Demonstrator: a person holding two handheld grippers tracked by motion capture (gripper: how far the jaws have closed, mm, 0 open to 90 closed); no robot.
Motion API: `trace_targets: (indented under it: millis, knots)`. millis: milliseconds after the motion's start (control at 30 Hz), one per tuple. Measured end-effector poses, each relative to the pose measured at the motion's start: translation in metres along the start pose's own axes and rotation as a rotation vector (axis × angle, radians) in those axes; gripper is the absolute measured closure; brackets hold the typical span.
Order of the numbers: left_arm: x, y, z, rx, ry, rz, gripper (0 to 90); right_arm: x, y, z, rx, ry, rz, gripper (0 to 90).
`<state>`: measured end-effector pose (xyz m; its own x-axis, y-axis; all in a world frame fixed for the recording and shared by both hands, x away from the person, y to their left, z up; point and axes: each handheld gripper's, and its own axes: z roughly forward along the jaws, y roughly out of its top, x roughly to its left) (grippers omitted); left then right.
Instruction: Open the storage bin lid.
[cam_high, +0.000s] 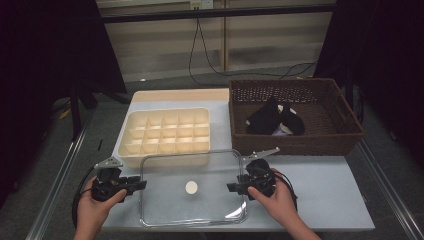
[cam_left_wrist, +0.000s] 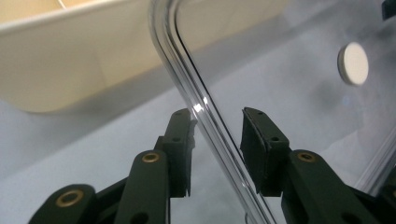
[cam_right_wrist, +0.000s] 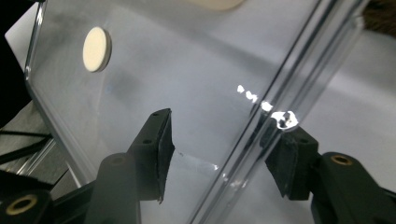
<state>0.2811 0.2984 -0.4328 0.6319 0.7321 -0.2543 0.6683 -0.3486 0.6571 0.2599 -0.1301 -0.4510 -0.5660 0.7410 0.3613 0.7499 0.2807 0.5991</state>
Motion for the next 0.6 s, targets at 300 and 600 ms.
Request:
trace_targets:
  millis: [300,600]
  knots:
    - [0.001,0.01,0.006,-0.008,-0.006,0.01,64.2,-0.014,0.003,-0.011,-0.058,-0.016,0.035,52.5]
    - [-0.003,0.008,0.005,0.012,-0.01,0.009,66.0,-0.013,0.003,-0.012,-0.045,-0.015,0.043,51.3]
